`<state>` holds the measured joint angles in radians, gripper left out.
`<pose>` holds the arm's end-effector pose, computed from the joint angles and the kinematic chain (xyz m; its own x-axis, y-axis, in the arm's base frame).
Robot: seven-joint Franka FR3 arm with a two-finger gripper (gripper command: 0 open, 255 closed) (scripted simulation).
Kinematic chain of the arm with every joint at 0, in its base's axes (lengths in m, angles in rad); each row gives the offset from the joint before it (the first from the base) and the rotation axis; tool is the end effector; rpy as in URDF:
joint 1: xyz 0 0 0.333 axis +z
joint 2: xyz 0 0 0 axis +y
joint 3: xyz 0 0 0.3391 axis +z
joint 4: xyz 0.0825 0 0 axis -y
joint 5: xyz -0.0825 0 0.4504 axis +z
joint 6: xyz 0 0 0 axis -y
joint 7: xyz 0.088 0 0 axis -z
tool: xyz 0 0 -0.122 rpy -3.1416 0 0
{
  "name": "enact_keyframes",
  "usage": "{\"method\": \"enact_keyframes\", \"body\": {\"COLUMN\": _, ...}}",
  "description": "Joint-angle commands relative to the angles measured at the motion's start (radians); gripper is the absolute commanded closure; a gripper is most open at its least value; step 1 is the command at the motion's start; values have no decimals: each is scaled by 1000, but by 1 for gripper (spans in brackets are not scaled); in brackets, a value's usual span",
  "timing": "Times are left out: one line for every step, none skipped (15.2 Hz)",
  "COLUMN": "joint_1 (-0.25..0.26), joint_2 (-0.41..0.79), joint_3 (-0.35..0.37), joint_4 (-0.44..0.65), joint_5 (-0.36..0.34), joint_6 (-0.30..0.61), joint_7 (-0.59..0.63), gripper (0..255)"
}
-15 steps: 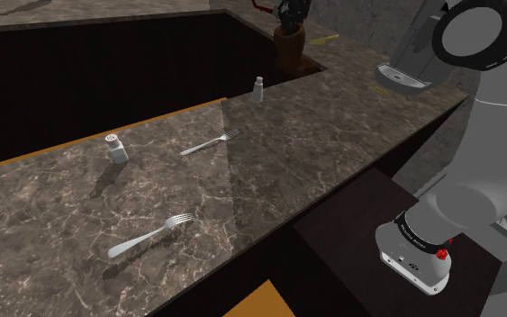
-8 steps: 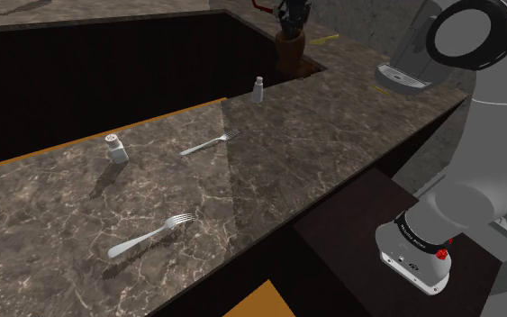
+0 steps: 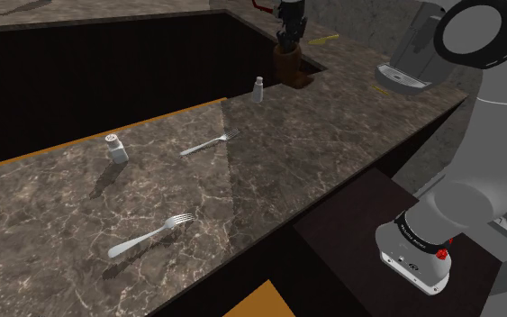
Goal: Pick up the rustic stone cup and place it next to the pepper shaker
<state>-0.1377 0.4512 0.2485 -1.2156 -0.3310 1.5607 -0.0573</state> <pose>0.7537 0.0049 0.5209 0.9833 0.1484 -0.1056 0.1682 -0.9620 0.2149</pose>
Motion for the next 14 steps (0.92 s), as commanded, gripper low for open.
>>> {"method": "enact_keyframes", "body": {"joint_1": -5, "joint_2": -6, "joint_3": 0, "joint_4": -36, "joint_5": 1, "joint_6": 31, "joint_7": 6, "gripper": 255}}
{"method": "enact_keyframes", "body": {"joint_1": -6, "joint_2": -8, "joint_3": 0, "joint_4": -52, "joint_5": 1, "joint_6": 45, "joint_7": 9, "gripper": 255}}
{"method": "enact_keyframes", "body": {"joint_1": -8, "joint_2": -10, "joint_3": 0, "joint_4": -68, "joint_5": 1, "joint_6": 58, "joint_7": 12, "gripper": 255}}
{"method": "enact_keyframes", "body": {"joint_1": -10, "joint_2": -11, "joint_3": 0, "joint_4": -83, "joint_5": 1, "joint_6": 72, "joint_7": 15, "gripper": 255}}
{"method": "enact_keyframes", "body": {"joint_1": -11, "joint_2": -12, "joint_3": 0, "joint_4": -98, "joint_5": 1, "joint_6": 85, "joint_7": 18, "gripper": 255}}
{"method": "enact_keyframes", "body": {"joint_1": -12, "joint_2": -12, "joint_3": 0, "joint_4": -112, "joint_5": 0, "joint_6": 99, "joint_7": 21, "gripper": 255}}
{"method": "enact_keyframes", "body": {"joint_1": -14, "joint_2": -13, "joint_3": -1, "joint_4": -126, "joint_5": 0, "joint_6": 112, "joint_7": 24, "gripper": 255}}
{"method": "enact_keyframes", "body": {"joint_1": -15, "joint_2": -13, "joint_3": -1, "joint_4": -139, "joint_5": -1, "joint_6": 125, "joint_7": 27, "gripper": 255}}
{"method": "enact_keyframes", "body": {"joint_1": -16, "joint_2": -12, "joint_3": -1, "joint_4": -152, "joint_5": -1, "joint_6": 137, "joint_7": 30, "gripper": 255}}
{"method": "enact_keyframes", "body": {"joint_1": -17, "joint_2": -12, "joint_3": -1, "joint_4": -164, "joint_5": -2, "joint_6": 150, "joint_7": 33, "gripper": 255}}
{"method": "enact_keyframes", "body": {"joint_1": -18, "joint_2": -11, "joint_3": -2, "joint_4": -176, "joint_5": -3, "joint_6": 163, "joint_7": 36, "gripper": 255}}
{"method": "enact_keyframes", "body": {"joint_1": -19, "joint_2": -10, "joint_3": -2, "joint_4": -188, "joint_5": -4, "joint_6": 175, "joint_7": 39, "gripper": 255}}
{"method": "enact_keyframes", "body": {"joint_1": -20, "joint_2": -8, "joint_3": -2, "joint_4": -199, "joint_5": -5, "joint_6": 187, "joint_7": 42, "gripper": 255}}
{"method": "enact_keyframes", "body": {"joint_1": -20, "joint_2": -7, "joint_3": -3, "joint_4": -210, "joint_5": -6, "joint_6": 199, "joint_7": 45, "gripper": 255}}
